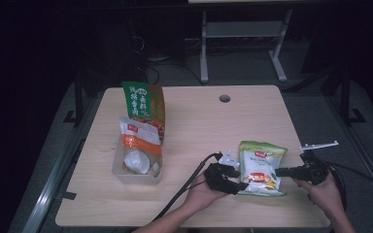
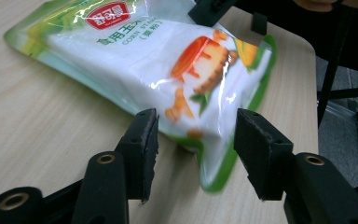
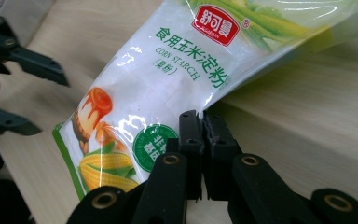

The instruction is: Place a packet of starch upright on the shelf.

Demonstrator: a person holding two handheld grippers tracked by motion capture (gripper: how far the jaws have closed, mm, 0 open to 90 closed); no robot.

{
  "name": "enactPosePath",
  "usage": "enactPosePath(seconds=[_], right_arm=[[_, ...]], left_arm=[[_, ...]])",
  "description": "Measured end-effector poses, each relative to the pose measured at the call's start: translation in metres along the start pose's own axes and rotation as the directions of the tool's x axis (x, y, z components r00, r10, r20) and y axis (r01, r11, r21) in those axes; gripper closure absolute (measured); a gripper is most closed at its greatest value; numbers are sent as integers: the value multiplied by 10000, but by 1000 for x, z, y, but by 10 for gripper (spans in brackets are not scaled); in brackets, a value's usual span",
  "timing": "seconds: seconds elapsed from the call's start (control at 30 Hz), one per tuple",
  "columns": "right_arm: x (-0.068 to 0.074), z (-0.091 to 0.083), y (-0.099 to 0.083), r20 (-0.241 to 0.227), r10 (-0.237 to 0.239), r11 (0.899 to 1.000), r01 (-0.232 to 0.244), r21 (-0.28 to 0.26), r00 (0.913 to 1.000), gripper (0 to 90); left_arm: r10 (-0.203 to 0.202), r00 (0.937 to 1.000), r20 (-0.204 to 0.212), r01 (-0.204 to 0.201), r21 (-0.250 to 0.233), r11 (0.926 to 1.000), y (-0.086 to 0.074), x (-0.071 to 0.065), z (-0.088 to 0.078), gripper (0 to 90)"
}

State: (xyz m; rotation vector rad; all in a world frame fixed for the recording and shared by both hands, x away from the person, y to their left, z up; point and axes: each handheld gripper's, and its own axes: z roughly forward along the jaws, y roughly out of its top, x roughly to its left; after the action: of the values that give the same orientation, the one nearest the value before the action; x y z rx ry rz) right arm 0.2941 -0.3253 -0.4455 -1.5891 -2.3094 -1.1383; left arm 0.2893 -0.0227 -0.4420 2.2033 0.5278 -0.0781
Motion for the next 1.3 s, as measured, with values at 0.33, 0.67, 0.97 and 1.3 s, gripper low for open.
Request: enactPosePath(seconds=[0.33, 0.67, 0.97, 1.3], right_arm=[[-23, 9, 7, -206, 619, 9970, -628, -453, 9979, 479], [-13, 13, 14, -447, 522, 9980, -537, -326, 9976, 888], [16, -6, 15, -376, -656, 9878, 596, -1435, 9971, 897], [42, -22, 17, -516, -1727, 9641, 1581, -2134, 9836, 897]], left_arm=[[-414, 9989, 219, 410, 193, 9990, -1, 2, 10, 491], [-928, 9948, 419, 919, 231, 9955, -4, 10, 11, 389], [-1607, 9851, 614, 1626, -277, 9863, -2, 23, 5, 287], [-2425, 9637, 1116, 2529, -901, 9633, -1, 35, -3, 310]])
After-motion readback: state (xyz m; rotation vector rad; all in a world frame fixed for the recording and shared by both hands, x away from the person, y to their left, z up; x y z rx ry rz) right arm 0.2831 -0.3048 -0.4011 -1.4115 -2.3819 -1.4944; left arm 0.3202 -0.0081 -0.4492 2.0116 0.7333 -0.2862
